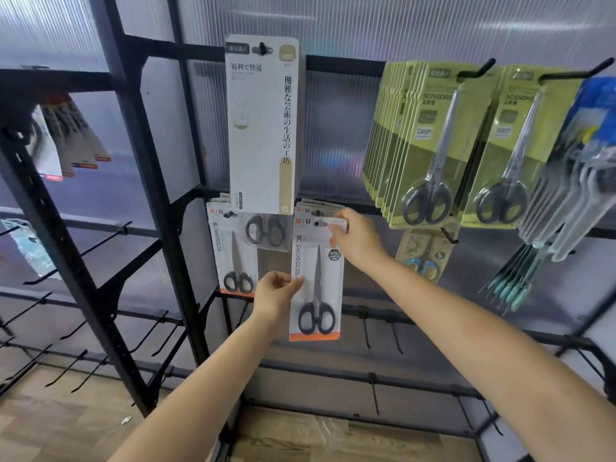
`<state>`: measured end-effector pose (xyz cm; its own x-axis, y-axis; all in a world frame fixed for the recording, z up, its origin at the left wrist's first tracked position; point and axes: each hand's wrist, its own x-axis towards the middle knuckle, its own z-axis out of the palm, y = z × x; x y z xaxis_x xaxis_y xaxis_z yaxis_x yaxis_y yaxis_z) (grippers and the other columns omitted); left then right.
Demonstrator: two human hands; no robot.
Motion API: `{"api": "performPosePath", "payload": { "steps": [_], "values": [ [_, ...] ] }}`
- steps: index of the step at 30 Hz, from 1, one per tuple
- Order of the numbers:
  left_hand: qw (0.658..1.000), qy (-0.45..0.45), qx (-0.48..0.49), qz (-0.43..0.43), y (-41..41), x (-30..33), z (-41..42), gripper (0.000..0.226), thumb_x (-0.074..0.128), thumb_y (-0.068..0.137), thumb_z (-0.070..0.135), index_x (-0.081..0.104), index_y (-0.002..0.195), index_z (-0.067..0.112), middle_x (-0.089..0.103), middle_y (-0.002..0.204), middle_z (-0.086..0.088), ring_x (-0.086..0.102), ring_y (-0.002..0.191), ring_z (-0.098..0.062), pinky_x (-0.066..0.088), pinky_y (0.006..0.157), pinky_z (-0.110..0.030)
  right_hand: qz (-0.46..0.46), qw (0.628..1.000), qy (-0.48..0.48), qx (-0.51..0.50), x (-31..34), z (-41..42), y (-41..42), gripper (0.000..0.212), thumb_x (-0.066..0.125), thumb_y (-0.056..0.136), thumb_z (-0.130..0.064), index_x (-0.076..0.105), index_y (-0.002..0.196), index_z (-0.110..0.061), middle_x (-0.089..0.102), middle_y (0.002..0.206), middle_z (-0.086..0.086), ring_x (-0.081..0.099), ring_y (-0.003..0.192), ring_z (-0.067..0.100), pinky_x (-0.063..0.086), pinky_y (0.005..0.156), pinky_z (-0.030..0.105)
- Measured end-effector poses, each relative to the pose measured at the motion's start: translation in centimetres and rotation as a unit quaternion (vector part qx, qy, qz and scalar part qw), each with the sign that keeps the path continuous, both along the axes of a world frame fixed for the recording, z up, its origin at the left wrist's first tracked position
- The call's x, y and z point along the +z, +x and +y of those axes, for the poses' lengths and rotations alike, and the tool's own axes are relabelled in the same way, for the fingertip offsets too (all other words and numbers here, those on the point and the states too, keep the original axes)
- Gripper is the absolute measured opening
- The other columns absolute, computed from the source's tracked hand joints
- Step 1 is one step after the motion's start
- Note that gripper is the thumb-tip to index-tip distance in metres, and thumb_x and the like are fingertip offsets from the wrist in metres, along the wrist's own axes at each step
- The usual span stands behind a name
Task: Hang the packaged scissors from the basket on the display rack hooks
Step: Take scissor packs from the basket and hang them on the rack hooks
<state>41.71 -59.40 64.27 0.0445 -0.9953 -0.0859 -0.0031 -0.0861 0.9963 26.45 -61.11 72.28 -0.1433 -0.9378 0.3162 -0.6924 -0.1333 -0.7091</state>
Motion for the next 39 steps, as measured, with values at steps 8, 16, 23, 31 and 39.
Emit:
{"api": "performPosePath", "payload": {
  "steps": [8, 16, 23, 31, 39],
  "values": [
    [0.999, 0.013, 0.024, -0.029, -0.4, -1.1, -1.9, 0.022, 0.067, 0.086, 0.02, 0.048, 0.075, 0.016, 0.05, 0.072, 0.0, 0.047, 0.068, -0.016, 0.041, 0.066, -0.027, 0.054, 0.998, -0.011, -0.014, -0.5, -1.4, 0.5, 0.023, 0.052, 0.095, -0.014, 0.046, 0.116, -0.008, 0.053, 0.11, 0.004, 0.062, 0.089, 0.022, 0.055, 0.07, 0.037],
    [0.994, 0.023, 0.064, -0.091, -1.5, -1.4, -4.3, 0.02, 0.066, 0.087, 0.025, 0.061, 0.096, 0.008, 0.062, 0.095, -0.005, 0.056, 0.089, -0.021, 0.05, 0.085, -0.038, 0.349, 0.937, -0.033, 0.012, -2.1, -1.7, -0.6, 0.047, 0.048, 0.093, -0.014, 0.036, 0.139, -0.01, 0.035, 0.142, 0.009, 0.045, 0.123, 0.028, 0.046, 0.096, 0.043],
    [0.988, 0.027, 0.037, -0.147, -2.3, -0.5, -6.1, 0.038, 0.049, 0.097, 0.022, 0.052, 0.129, 0.003, 0.057, 0.129, -0.015, 0.052, 0.12, -0.03, 0.039, 0.098, -0.033, 0.444, 0.895, 0.032, 0.009, -1.3, -1.5, -0.4, 0.069, 0.048, 0.091, -0.01, 0.011, 0.15, -0.009, 0.006, 0.157, 0.015, 0.01, 0.145, 0.028, 0.02, 0.114, 0.041],
    [0.973, 0.005, -0.057, -0.222, -3.2, 0.2, -5.9, 0.05, 0.043, 0.099, 0.022, 0.028, 0.143, 0.004, 0.039, 0.143, -0.017, 0.041, 0.129, -0.033, 0.036, 0.104, -0.038, 0.498, 0.864, 0.075, -0.027, -1.2, -1.7, 0.3, 0.08, 0.054, 0.089, -0.018, 0.003, 0.15, -0.008, 0.001, 0.157, 0.015, 0.004, 0.145, 0.031, 0.019, 0.115, 0.048],
    [0.911, -0.073, -0.117, -0.39, -3.5, -0.5, -0.3, 0.025, 0.045, 0.096, 0.021, 0.046, 0.114, 0.003, 0.049, 0.123, -0.013, 0.05, 0.108, -0.028, 0.043, 0.087, -0.037, 0.476, 0.877, 0.06, -0.015, -2.2, 4.3, -1.0, 0.071, 0.047, 0.093, -0.017, 0.006, 0.15, -0.009, -0.001, 0.158, 0.011, 0.003, 0.146, 0.026, 0.012, 0.118, 0.043]
  ]
}}
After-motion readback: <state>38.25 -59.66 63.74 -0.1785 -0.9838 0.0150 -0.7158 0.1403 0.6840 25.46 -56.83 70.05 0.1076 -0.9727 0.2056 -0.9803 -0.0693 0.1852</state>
